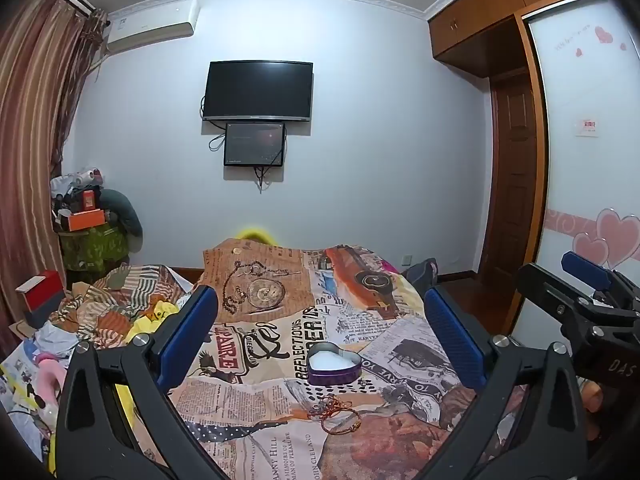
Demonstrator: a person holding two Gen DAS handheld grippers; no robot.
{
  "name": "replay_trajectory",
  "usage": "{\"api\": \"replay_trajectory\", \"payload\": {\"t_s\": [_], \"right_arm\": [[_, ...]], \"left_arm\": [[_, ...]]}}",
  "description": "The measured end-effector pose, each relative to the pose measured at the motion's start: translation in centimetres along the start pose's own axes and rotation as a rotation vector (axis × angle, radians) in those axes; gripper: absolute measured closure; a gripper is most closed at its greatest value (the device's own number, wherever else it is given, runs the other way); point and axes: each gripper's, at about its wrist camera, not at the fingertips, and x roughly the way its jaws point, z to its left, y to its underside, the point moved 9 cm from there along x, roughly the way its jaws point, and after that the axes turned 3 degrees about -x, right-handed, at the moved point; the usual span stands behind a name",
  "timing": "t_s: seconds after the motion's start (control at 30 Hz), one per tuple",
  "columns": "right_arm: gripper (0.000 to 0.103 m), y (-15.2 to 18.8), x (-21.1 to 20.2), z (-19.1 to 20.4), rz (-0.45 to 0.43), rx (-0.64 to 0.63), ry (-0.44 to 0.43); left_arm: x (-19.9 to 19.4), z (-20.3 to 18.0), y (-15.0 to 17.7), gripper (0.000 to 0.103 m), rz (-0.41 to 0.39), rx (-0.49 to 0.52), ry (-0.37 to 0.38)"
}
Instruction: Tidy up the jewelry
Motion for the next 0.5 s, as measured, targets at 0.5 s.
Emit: {"api": "replay_trajectory", "payload": {"t_s": [0.5], "right_arm": [[0.0, 0.0, -0.1, 0.8, 0.004, -0.005, -0.01]], "left_arm": [[0.3, 0.8, 0.5, 0.0, 0.017, -0.019, -0.004]]}}
